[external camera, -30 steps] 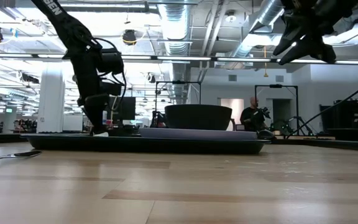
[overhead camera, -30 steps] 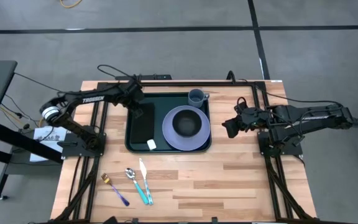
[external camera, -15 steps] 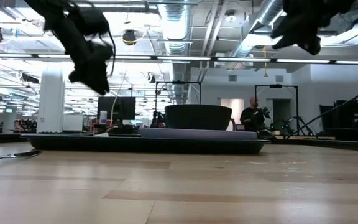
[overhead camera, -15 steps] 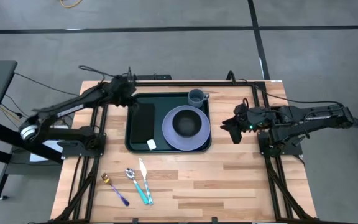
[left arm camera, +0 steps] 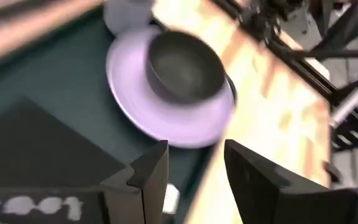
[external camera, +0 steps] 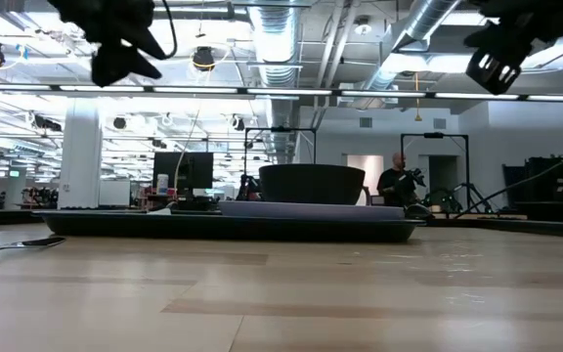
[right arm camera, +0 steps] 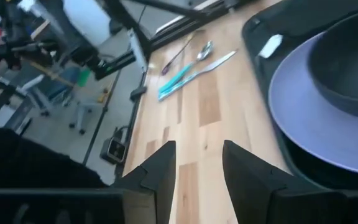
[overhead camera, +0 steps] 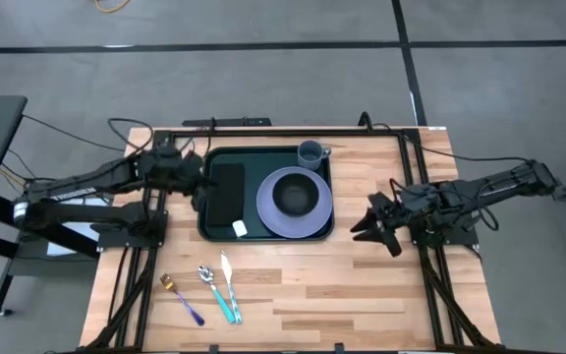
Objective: Set up tray
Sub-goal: Put the purple fork on the black table napkin
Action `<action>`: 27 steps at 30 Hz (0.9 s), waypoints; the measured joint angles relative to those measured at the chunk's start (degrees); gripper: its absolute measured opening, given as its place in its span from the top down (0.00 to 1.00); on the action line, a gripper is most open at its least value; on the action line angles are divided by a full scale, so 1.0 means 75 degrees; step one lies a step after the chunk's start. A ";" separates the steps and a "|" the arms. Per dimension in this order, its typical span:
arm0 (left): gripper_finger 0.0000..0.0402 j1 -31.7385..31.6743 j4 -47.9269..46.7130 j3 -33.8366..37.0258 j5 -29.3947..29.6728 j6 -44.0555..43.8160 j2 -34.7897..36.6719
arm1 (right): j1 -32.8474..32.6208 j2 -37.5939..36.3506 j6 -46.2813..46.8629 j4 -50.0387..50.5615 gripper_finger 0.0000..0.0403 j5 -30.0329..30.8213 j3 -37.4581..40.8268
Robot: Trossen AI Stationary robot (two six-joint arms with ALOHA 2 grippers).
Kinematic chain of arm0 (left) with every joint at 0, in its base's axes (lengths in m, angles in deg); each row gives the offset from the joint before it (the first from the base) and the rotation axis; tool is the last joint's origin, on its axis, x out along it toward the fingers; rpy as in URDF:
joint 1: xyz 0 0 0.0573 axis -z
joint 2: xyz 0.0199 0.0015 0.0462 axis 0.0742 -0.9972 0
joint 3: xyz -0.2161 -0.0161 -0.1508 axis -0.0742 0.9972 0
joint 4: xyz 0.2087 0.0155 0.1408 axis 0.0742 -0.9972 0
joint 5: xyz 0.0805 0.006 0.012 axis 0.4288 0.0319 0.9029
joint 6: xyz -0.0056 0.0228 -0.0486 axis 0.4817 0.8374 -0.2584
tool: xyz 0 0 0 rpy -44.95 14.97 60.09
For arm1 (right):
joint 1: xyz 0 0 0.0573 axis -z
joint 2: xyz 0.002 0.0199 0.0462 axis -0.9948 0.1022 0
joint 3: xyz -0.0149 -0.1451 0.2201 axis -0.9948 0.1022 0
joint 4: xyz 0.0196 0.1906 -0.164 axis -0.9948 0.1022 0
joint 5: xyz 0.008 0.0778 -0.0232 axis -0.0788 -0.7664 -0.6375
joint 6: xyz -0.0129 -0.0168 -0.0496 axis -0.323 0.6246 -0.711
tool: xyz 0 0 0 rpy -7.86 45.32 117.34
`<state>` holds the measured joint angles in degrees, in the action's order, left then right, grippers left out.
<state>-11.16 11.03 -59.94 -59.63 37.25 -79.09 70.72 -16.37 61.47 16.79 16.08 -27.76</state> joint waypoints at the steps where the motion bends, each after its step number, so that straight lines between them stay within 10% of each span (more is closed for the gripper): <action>1: 0.64 0.0354 -0.0124 0.0000 0.0107 -0.0324 0.0001 | -0.0101 0.0000 -0.0056 0.0000 0.70 0.0003 0.0000; 27: 0.64 0.8338 -0.0965 -0.0616 0.2073 -1.4295 -0.3282 | -0.0681 0.0000 0.0088 0.1129 0.70 0.0026 0.0003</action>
<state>51.37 3.79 -64.56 -44.08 -69.96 -103.71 65.61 -16.37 62.13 25.26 16.28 -27.74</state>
